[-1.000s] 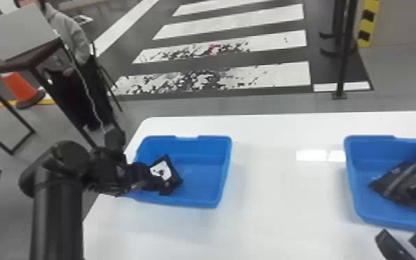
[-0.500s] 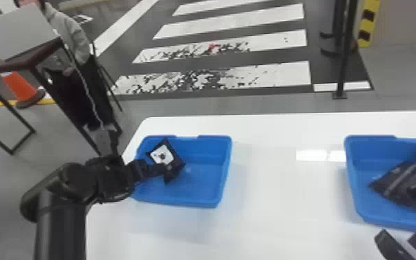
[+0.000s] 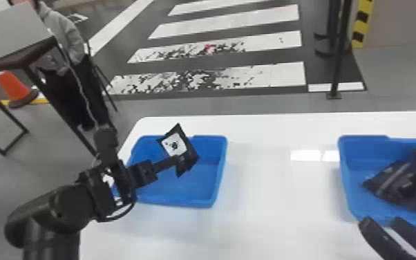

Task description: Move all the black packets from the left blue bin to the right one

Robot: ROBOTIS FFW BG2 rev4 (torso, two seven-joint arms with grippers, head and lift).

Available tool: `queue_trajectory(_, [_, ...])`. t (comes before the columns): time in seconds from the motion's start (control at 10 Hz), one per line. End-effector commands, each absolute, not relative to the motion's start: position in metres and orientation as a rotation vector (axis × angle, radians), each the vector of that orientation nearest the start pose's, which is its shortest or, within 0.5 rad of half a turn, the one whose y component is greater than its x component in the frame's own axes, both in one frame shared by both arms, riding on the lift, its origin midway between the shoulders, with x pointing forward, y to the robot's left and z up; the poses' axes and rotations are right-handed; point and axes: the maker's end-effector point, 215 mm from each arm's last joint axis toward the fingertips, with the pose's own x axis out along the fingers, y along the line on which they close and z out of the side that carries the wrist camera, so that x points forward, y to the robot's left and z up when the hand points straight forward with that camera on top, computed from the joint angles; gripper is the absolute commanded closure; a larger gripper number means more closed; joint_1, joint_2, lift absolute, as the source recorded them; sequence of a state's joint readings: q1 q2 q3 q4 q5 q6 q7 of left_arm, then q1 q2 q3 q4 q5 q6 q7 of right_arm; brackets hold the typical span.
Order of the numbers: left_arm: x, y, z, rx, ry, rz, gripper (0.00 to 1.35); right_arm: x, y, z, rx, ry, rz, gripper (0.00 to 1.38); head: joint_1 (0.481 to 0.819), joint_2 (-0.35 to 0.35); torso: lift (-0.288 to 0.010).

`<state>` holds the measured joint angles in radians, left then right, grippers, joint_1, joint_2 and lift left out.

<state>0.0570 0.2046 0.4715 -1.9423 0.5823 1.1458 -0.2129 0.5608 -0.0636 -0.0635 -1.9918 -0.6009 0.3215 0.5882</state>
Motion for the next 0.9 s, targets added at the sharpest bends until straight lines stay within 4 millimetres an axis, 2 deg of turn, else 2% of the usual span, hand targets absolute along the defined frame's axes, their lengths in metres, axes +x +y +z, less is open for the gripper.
queue_trajectory(0.0, [0.491, 0.301, -0.381, -0.433, 0.601, -0.223, 1.21, 0.376, -0.102, -0.373, 0.65, 0.257, 0.651, 0.13, 0.695, 0.301, -0.138])
queue_trajectory(0.2, [0.487, 0.228, -0.369, -0.42, 0.6, -0.388, 1.21, 0.379, -0.067, -0.341, 0.66, 0.236, 0.75, 0.14, 0.695, 0.255, -0.138])
queue_trajectory(0.4, [0.475, 0.159, -0.361, -0.438, 0.615, -0.543, 1.21, 0.394, -0.051, -0.321, 0.626, 0.201, 0.798, 0.14, 0.695, 0.198, -0.138])
queue_trajectory(0.6, [0.454, 0.095, -0.354, -0.451, 0.642, -0.695, 1.21, 0.411, -0.053, -0.321, 0.598, 0.197, 0.8, 0.14, 0.695, 0.141, -0.138])
queue_trajectory(0.7, [0.442, 0.068, -0.35, -0.453, 0.654, -0.761, 1.21, 0.421, -0.057, -0.323, 0.582, 0.193, 0.796, 0.14, 0.695, 0.097, -0.138])
queue_trajectory(0.8, [0.433, 0.05, -0.349, -0.457, 0.666, -0.804, 1.21, 0.435, -0.063, -0.321, 0.564, 0.175, 0.785, 0.14, 0.695, 0.047, -0.138])
